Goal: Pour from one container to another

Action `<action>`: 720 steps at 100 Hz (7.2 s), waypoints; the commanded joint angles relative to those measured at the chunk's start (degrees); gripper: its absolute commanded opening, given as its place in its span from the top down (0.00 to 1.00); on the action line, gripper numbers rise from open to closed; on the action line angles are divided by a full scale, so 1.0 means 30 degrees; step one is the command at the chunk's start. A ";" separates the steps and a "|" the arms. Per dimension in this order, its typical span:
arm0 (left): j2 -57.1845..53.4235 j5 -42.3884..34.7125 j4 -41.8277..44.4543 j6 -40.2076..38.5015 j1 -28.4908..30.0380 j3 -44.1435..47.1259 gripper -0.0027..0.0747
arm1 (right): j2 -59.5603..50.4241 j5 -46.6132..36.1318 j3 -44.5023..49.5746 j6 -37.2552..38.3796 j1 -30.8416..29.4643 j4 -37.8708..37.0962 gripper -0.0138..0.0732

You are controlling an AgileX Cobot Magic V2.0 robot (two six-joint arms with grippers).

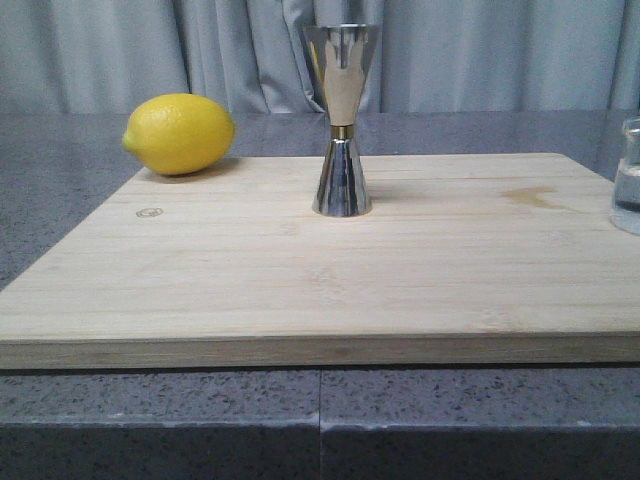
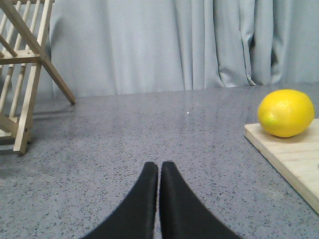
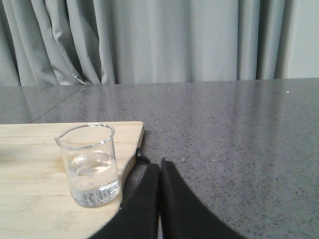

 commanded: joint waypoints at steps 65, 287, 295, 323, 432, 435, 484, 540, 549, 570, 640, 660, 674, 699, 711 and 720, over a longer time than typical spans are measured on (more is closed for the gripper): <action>0.2815 0.3738 -0.1345 -0.0066 0.0005 -0.7663 0.99 | 0.2924 0.5240 -0.8361 -0.0925 -0.0102 0.0067 0.91; 0.5873 0.8064 -0.1632 -0.0066 0.0044 -1.1651 0.33 | 0.5474 0.8269 -1.2269 -0.1172 -0.0102 -0.0765 0.22; 0.6518 0.9997 -0.1632 0.0132 0.0044 -1.2744 0.33 | 0.6203 0.9287 -1.3086 -0.1172 -0.0102 -0.0765 0.22; 0.9930 1.4926 -0.7021 0.5801 0.0009 -1.5638 0.33 | 0.8885 1.2096 -1.4230 -0.1172 -0.0102 -0.0389 0.22; 2.5999 1.7647 -2.9908 3.4291 -0.3729 -1.5624 0.33 | 1.0468 1.1188 -1.4230 -0.1206 -0.0102 0.0252 0.22; 2.6368 1.7647 -3.0486 3.4713 -0.3911 -1.5660 0.33 | 1.0468 1.1188 -1.4230 -0.1206 -0.0102 0.0252 0.22; 3.0649 1.7605 -3.4815 3.9578 -0.5781 -1.7091 0.33 | 1.0468 1.0920 -1.4230 -0.1206 -0.0102 0.0252 0.22; 3.3119 1.7526 -3.4857 3.9578 -0.7209 -1.9684 0.33 | 1.0468 1.0920 -1.4230 -0.1206 -0.0102 0.0252 0.22; 3.3162 1.7494 -3.4857 3.9578 -0.7209 -1.9684 0.33 | 1.0468 1.0920 -1.4230 -0.1206 -0.0102 0.0252 0.22; 3.3324 1.7494 -3.4986 3.9578 -0.7209 -1.9727 0.33 | 1.0468 1.0920 -1.4230 -0.1206 -0.0102 0.0252 0.22; 3.3340 1.6459 -3.4986 4.0125 -0.7995 -2.0416 0.52 | 1.0468 1.0774 -1.4230 -0.1206 -0.0102 0.0252 0.22; 3.3340 1.6495 -3.4757 3.9569 -0.7995 -2.0416 0.52 | 1.0468 1.0774 -1.4230 -0.1206 -0.0102 0.0252 0.22; 3.3340 1.6495 -3.4630 3.9448 -0.7995 -2.0416 0.52 | 1.0468 1.0774 -1.4230 -0.1206 -0.0102 0.0252 0.22; 3.3340 1.6458 -3.4145 3.8751 -0.7959 -2.0416 0.52 | 1.0468 1.0774 -1.4230 -0.1206 -0.0102 0.0252 0.22; 3.3340 1.6458 -3.3960 3.8430 -0.7959 -2.0416 0.52 | 1.0468 1.0774 -1.4230 -0.1206 -0.0102 0.0252 0.22; 3.3340 1.6339 -3.3633 3.8430 -0.7959 -2.0416 0.52 | 1.0468 1.0774 -1.4230 -0.1206 -0.0102 0.0252 0.22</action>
